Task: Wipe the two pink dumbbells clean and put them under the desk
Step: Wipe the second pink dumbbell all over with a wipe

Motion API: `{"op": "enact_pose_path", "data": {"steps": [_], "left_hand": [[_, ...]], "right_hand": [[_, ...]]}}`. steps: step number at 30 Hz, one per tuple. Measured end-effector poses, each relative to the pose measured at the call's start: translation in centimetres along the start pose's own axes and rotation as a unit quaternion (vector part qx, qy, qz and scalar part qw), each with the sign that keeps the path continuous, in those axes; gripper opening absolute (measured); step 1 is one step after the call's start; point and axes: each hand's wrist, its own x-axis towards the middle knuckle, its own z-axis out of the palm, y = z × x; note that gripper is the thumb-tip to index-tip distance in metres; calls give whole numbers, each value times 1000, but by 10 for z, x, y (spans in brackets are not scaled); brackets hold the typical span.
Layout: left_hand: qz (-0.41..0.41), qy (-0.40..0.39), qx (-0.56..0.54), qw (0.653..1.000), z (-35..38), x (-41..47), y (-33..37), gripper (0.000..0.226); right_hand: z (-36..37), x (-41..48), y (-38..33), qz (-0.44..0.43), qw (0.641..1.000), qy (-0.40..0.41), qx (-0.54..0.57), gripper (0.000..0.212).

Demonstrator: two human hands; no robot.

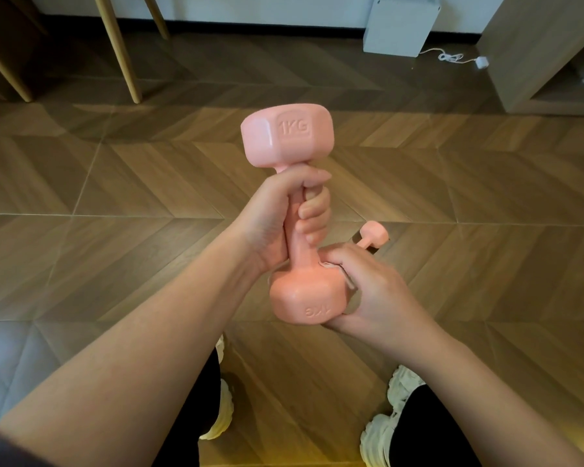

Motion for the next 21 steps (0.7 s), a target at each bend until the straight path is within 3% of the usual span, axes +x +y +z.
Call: {"op": "enact_pose_path", "data": {"steps": [2, 8, 10, 15, 21], "left_hand": [[-4, -3, 19, 1000, -1, 1, -2, 35], [-18, 59, 139, 988, -5, 5, 2, 17], [-38, 90, 167, 981, -8, 7, 2, 23], [-64, 200, 149, 966, -7, 9, -10, 14], [-63, 209, 63, 974, -2, 8, -7, 32]], "right_hand": [[4, 0, 1, 4, 1000, -17, 1, 46], [8, -6, 7, -15, 995, 71, -70, 58], [6, -5, 7, -24, 990, 84, -107, 60], [10, -4, 1, -74, 982, 76, -154, 55], [14, -6, -2, -57, 992, 62, -91, 52]]}}
